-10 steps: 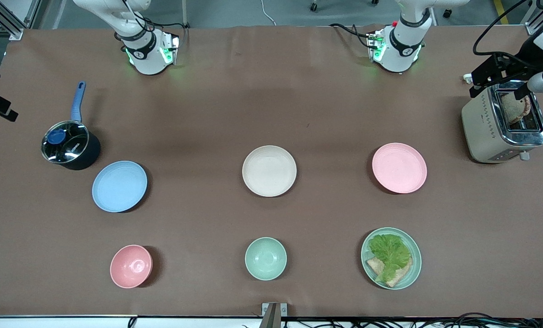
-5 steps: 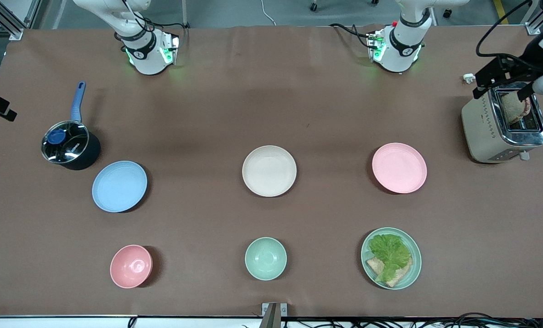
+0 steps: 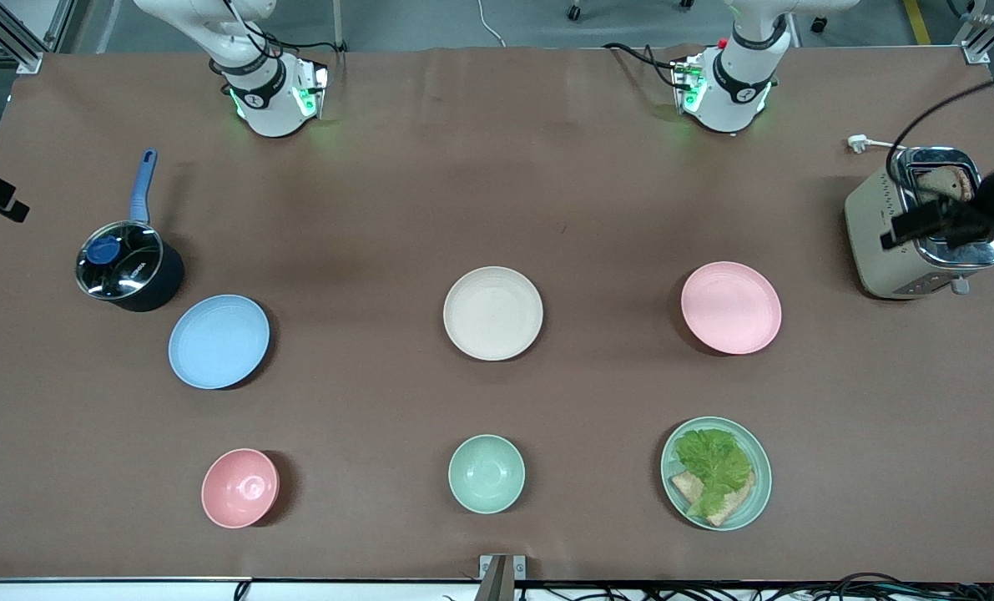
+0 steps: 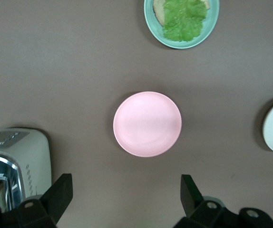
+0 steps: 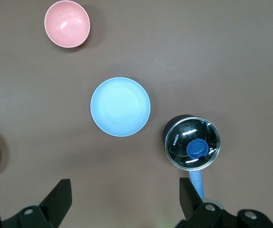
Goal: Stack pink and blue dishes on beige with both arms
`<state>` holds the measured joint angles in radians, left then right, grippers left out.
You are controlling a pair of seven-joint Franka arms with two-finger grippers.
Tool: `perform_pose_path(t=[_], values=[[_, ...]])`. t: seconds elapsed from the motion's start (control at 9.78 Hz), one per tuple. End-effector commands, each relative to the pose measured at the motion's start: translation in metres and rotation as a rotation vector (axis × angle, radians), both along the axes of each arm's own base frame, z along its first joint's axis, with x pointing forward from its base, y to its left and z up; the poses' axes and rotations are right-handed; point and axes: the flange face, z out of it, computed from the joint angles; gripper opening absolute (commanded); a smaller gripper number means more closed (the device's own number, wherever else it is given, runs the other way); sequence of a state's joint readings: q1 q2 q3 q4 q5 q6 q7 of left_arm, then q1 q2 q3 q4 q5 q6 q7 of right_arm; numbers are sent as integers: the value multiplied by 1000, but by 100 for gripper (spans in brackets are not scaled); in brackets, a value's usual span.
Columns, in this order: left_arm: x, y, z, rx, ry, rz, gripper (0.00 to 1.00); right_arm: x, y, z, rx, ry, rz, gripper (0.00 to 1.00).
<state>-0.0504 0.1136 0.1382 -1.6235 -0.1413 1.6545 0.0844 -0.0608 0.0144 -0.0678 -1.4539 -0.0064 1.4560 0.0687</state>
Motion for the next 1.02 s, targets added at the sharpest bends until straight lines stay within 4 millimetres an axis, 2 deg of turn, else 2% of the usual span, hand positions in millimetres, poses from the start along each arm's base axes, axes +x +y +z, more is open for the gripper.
perform_pose_path(t=[0.0,0.1,0.2,0.41,0.51,0.61,0.72,0.92], values=[[1,3,-103,-22,35,-98,100,14,-16,-33,25,42,8,100],[2,5,-143,-24,42,-151,100,27,-28,-55,26,45,38,100],[3,5,-174,-31,58,-175,100,41,-48,-86,42,50,66,100],[5,9,-231,-76,44,-138,100,53,-101,-176,170,24,125,100],[-4,13,-259,-103,65,-95,98,57,-120,-218,189,10,176,100],[-13,16,-278,-100,64,-71,93,57,-134,-266,244,-5,192,100],[-21,22,-298,-91,78,-55,88,52,-141,-310,327,-47,198,100],[-33,30,-335,-86,120,-28,76,43,-136,-391,396,-98,200,100]])
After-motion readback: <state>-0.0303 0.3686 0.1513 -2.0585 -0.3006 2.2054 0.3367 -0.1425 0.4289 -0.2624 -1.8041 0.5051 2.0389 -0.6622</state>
